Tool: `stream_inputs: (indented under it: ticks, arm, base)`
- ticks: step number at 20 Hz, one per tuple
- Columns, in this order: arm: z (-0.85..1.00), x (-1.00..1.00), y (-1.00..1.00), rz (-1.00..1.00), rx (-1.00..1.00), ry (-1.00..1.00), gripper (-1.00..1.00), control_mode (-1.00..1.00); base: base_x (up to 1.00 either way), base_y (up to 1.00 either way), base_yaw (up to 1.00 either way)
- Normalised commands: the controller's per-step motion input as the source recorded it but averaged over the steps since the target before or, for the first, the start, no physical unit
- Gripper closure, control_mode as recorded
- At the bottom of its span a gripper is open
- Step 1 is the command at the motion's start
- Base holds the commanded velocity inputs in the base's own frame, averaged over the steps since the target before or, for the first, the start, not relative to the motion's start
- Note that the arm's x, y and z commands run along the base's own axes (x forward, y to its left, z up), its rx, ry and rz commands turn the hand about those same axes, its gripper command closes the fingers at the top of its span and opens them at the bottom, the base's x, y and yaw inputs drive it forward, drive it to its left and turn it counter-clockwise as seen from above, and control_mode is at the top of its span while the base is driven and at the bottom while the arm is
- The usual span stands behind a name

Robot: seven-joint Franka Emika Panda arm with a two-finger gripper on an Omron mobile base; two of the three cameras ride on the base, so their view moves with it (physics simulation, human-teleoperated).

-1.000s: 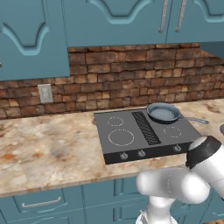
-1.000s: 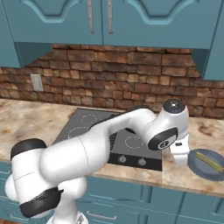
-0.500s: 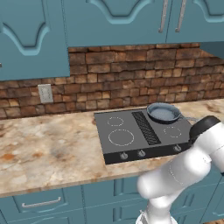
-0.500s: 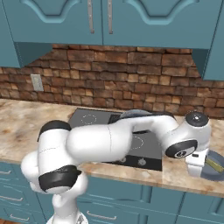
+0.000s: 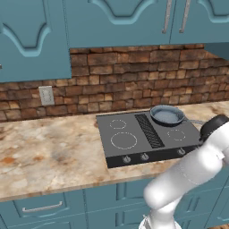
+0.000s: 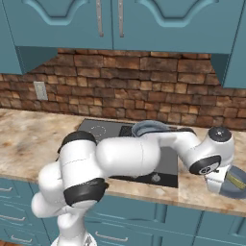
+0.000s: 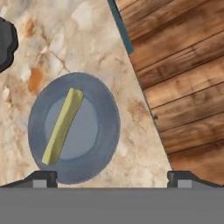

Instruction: Pick up the butter stick and place it in the pan. Then turn on the burner for the pan.

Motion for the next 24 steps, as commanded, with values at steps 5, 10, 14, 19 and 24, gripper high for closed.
stream_inputs:
  ticks: [5,10,14,19,24]
  arm:
    - [-0.07,0.31,-0.25,0.00,0.02,0.00,-1.00,-1.00]
    - [-0.21,0.26,-0.16,0.00,0.01,0.00,-1.00,-1.00]
    - [-0.43,0.12,-0.09,0.00,0.00,0.00,-1.00,-1.00]
    - [-0.28,0.04,-0.13,0.00,0.00,-0.01,-1.00,-1.00]
    - [-0.16,0.02,-0.23,0.00,0.00,0.00,-1.00,-1.00]
  base:
    - [0.00,0.00,0.00]
    - [0.00,0.00,0.00]
    - [0.00,0.00,0.00]
    - [0.00,0.00,0.00]
    - [0.00,0.00,0.00]
